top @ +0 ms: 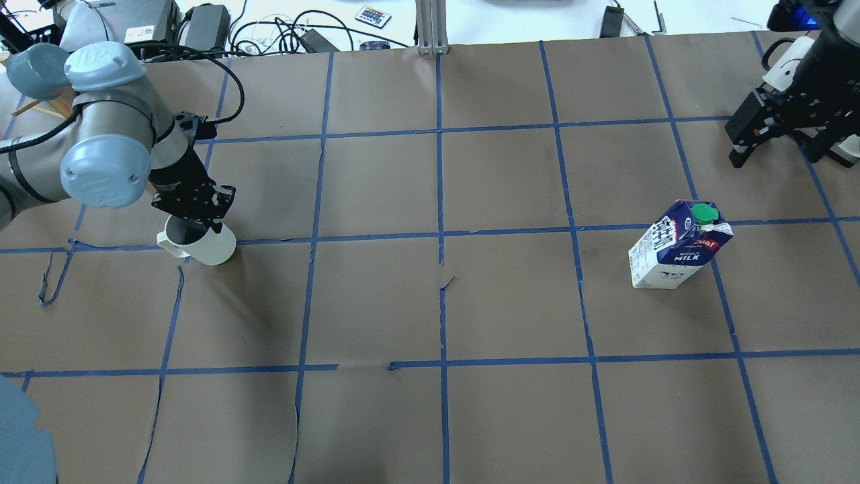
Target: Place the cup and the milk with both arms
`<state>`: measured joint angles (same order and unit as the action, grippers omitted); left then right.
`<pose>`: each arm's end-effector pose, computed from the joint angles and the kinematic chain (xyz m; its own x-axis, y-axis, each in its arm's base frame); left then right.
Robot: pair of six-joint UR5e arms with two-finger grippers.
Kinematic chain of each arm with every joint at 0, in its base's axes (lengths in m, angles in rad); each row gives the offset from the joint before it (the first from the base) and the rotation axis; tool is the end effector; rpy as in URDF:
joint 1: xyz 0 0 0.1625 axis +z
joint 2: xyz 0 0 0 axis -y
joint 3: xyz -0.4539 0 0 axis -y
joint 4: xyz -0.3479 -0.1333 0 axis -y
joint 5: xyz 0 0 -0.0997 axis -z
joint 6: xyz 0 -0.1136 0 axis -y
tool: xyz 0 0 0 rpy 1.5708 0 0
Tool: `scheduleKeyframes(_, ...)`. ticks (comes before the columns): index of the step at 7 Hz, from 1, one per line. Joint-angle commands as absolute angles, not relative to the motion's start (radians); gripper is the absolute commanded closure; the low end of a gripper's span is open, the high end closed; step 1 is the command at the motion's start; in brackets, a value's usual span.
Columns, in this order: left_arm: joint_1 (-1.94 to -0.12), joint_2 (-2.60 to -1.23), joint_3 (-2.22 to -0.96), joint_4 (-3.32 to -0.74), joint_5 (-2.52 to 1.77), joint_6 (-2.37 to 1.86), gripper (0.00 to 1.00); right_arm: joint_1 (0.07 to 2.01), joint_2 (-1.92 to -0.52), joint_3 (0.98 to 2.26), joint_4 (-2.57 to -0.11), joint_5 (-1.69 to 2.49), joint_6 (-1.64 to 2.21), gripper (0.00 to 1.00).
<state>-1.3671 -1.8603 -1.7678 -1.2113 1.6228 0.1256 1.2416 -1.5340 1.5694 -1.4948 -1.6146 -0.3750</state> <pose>-0.0192 -0.5366 0.3097 -0.9968 -0.0723 -0.0353 -0.0764 0.9883 0.1321 -0.0243 -0.4681 0.4799 -0.9988 -0.0482 -0.0002 -0.0479 0.9917 0.1194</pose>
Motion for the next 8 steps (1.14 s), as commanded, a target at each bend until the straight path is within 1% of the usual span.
scheduleKeyframes(1,-1.505,-1.853,-1.718,-1.216,1.589,-0.072,1.00,1.241,-1.531,1.581,-1.497,-1.614,-0.391,0.00)
scheduleKeyframes(2,-1.608,-1.865,-1.671,-1.221,1.547,-0.251,1.00,1.241,-1.531,1.604,-1.508,-1.612,-0.390,0.00)
scheduleKeyframes(3,-1.694,-1.876,-1.628,-1.224,1.517,-0.391,1.00,1.241,-1.532,1.626,-1.569,-1.612,-0.384,0.00)
scheduleKeyframes(5,-1.848,-1.931,-1.576,-1.192,1.500,-0.675,1.00,1.243,-1.523,1.654,-1.583,-1.597,-0.374,0.00)
scheduleKeyframes(7,-1.954,-2.038,-1.478,-1.160,1.474,-0.869,1.00,1.243,-1.480,1.654,-1.585,-1.598,-0.376,0.00)
scheduleKeyframes(8,-1.974,-2.074,-1.438,-1.161,1.473,-0.912,1.00,1.243,-1.450,1.654,-1.594,-1.595,-0.374,0.00)
